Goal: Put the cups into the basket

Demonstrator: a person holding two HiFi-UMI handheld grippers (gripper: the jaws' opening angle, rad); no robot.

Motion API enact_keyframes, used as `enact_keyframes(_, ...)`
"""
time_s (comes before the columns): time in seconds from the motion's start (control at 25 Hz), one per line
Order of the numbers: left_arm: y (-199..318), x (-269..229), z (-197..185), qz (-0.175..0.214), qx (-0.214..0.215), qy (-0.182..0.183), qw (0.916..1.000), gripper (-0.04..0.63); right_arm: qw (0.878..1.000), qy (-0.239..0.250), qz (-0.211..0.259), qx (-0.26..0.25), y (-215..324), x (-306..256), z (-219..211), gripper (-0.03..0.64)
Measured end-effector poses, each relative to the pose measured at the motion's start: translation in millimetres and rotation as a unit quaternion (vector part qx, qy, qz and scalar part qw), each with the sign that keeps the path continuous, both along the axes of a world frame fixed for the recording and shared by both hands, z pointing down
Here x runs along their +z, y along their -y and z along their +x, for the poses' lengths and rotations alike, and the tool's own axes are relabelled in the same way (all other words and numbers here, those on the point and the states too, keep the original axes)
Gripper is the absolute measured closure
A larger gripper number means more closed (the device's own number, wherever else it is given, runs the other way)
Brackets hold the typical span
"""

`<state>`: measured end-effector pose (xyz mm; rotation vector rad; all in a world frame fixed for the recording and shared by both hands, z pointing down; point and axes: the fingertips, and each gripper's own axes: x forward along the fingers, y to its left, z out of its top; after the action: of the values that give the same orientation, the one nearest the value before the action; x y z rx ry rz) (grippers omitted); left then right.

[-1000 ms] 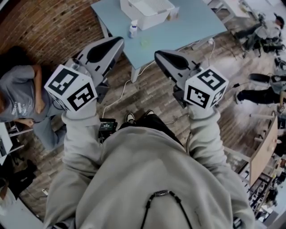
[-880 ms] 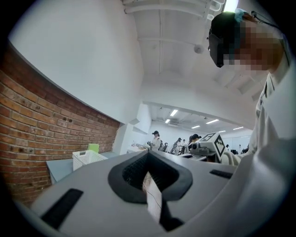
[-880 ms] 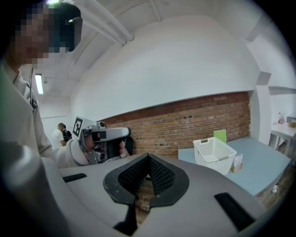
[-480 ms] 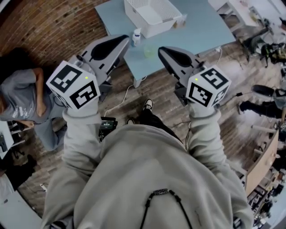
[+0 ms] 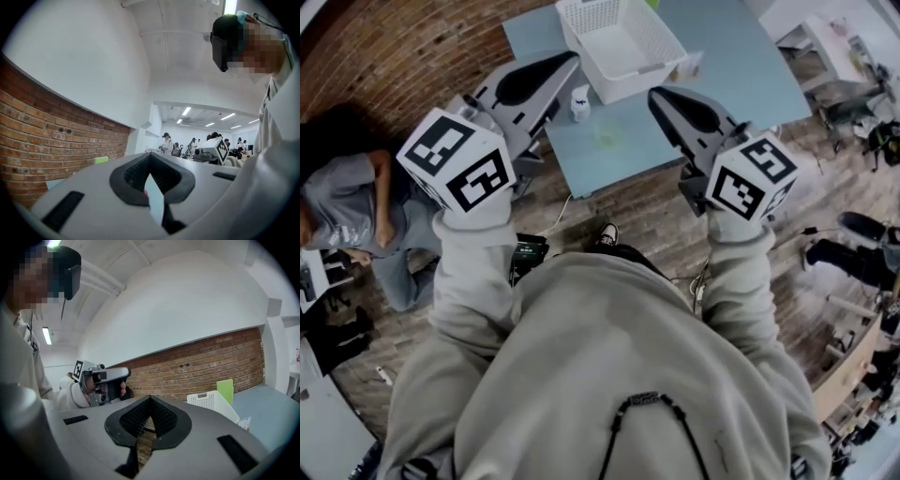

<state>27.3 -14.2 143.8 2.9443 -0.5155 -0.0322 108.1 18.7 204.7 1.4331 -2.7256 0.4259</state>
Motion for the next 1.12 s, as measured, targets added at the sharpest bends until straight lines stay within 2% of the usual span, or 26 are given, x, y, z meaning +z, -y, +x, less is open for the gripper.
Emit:
enact_keyframes(0.28,17.1,19.0,11.6,-0.019,-0.025,0.031,0.999,0.6,0.999,0.029,-0.019,-0.039,22.7,23.7,3.6,0.606)
enact_keyframes(0.6,57.0,18.8,2.2,-0.021,-0.036,0.026,0.9988,0.6,0.998,0.026,-0.024,-0.054,61.6,28.4,-7.7,0.606)
enact_keyframes(1.0,127.7,3.0,-24.2,-0.018,-0.006,-0.006,0.9998,0.6,0.999,-0.015,-0.021,-0.033,126.6,7.0,-33.7,0.606)
enact_keyframes(1.12,137.7,7.5,-27.9,-0.019,0.026,0.005,0.9995,0.6,0.999,-0.03,-0.023,-0.028,136.3,5.4,-41.3,0.606)
